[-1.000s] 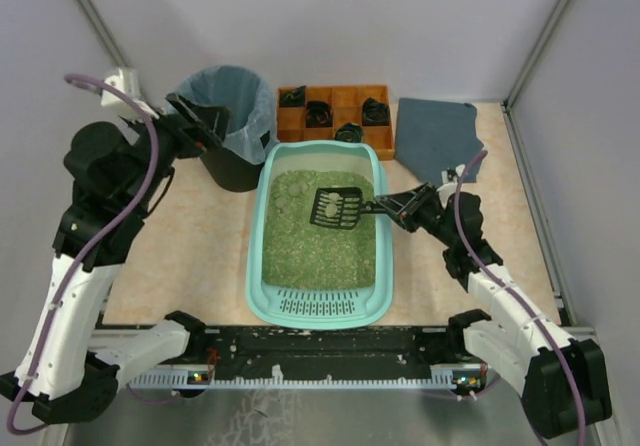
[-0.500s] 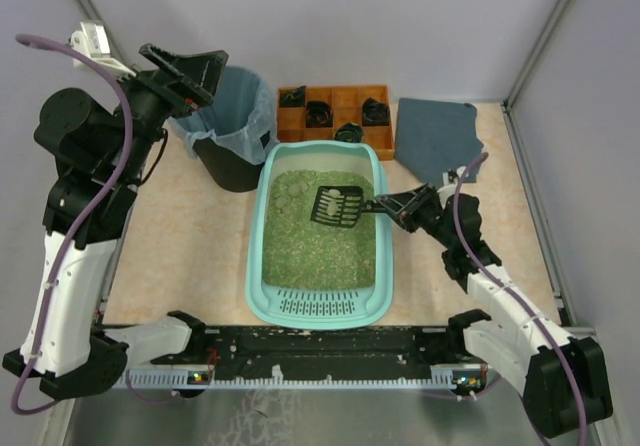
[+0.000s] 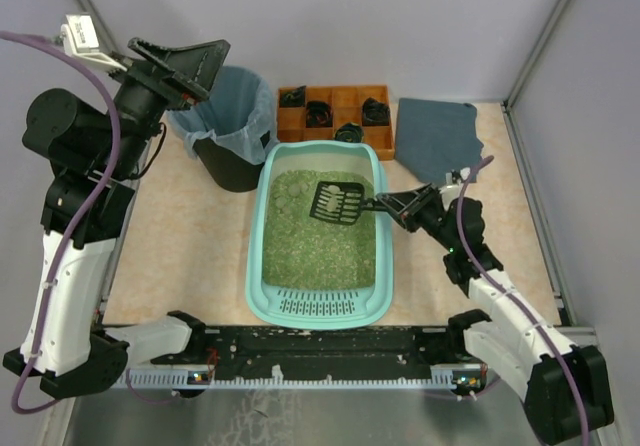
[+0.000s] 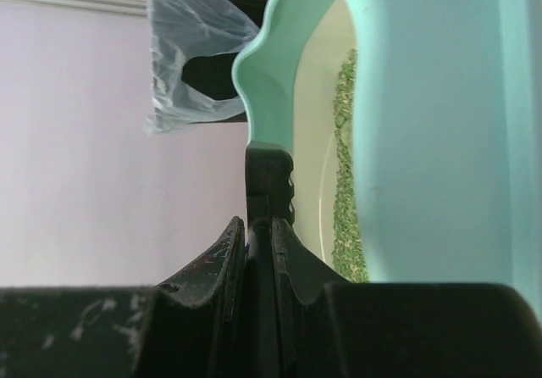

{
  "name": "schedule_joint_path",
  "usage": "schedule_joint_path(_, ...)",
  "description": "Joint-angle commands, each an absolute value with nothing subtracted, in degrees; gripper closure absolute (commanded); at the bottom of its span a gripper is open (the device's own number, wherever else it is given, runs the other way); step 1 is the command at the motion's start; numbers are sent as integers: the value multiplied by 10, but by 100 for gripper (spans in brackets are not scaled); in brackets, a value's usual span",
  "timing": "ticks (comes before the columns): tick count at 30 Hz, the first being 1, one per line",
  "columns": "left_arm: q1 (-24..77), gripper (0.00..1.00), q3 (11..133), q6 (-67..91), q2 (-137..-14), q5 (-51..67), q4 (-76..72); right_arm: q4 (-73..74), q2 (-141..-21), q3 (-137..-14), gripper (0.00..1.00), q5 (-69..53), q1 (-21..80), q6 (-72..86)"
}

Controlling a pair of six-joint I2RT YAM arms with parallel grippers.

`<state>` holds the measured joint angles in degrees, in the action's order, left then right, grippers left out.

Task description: Clean the litter box

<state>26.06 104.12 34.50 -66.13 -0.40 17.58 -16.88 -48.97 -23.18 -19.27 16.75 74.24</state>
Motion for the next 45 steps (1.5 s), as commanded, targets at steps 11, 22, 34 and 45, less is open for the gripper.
schedule_joint_path(11,264,0,1011,360,-641,45,106,-152,-485,-284,100,-193,178,713)
schedule_joint_path(22,264,0,965,329,-621,22,129,-181,-490,-274,100,-159,173,742)
schedule_joint_path(34,264,0,700,222,-487,-62,278,-258,-531,-294,100,-200,182,754)
schedule_joint_path(45,264,0,466,122,-359,14,237,-217,-576,-366,100,-201,200,744)
